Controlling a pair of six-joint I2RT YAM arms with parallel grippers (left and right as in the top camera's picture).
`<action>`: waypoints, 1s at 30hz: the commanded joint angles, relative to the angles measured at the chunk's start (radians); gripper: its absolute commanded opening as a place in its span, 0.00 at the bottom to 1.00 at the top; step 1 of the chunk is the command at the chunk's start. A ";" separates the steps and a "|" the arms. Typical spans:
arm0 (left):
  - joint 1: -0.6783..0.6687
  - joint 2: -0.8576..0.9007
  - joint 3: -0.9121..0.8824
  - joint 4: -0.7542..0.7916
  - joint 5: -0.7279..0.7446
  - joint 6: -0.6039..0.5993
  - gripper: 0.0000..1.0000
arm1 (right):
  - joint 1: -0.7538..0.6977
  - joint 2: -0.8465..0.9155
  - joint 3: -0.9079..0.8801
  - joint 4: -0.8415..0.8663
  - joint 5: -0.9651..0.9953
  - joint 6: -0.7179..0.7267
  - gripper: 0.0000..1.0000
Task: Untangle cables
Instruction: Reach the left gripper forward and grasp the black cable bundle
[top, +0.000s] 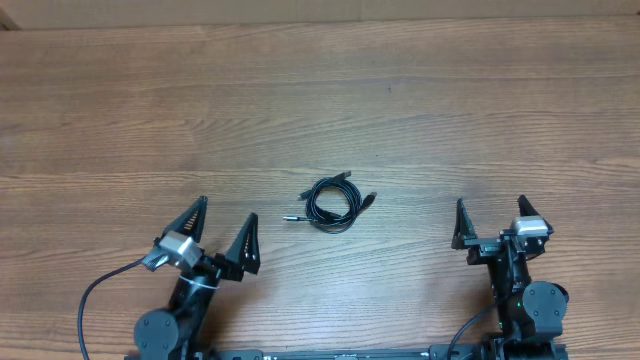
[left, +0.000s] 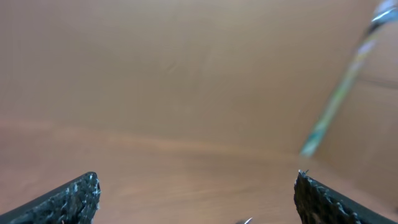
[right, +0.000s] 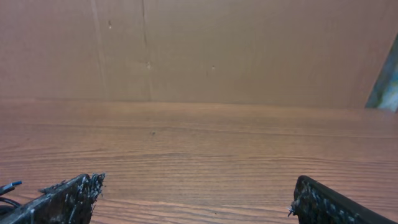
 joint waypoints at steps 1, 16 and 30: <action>-0.006 -0.008 0.061 0.040 0.077 -0.047 1.00 | 0.005 -0.012 -0.010 0.006 0.002 0.006 1.00; -0.006 0.473 0.916 -0.758 0.056 0.122 1.00 | 0.005 -0.012 -0.010 0.006 0.002 0.006 1.00; -0.024 0.945 1.178 -1.242 0.350 0.129 1.00 | 0.005 -0.012 -0.010 0.006 0.002 0.006 1.00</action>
